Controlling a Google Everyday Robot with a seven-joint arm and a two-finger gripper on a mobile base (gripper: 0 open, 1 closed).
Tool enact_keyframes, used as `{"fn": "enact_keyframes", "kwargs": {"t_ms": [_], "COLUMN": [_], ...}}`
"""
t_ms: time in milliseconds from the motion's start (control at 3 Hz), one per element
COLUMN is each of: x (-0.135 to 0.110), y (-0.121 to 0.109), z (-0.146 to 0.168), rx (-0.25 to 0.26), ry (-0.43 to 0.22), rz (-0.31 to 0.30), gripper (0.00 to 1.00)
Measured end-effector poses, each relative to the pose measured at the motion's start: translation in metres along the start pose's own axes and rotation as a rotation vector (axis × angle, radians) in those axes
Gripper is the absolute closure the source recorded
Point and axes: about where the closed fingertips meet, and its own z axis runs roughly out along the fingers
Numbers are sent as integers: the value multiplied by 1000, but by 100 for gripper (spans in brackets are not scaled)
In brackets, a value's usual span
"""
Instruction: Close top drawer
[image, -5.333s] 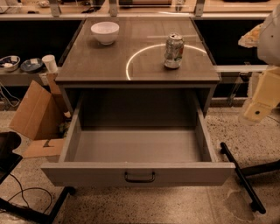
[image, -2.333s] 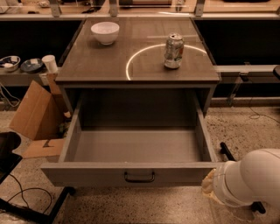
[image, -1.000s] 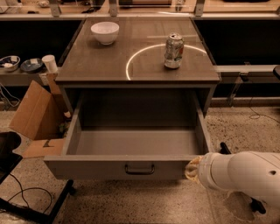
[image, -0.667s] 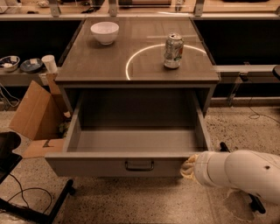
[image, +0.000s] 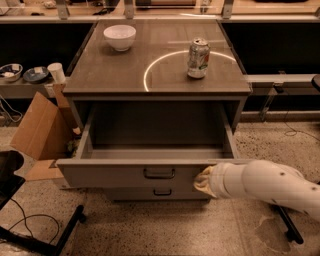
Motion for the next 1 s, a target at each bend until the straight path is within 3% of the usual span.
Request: {"fn": "enact_keyframes", "kwargs": {"t_ms": [1000], "x": [-26], "y": [-34], "z": [56], "rx": [-12], "ry": [-71], "rz": [-70], "gripper": [100]}}
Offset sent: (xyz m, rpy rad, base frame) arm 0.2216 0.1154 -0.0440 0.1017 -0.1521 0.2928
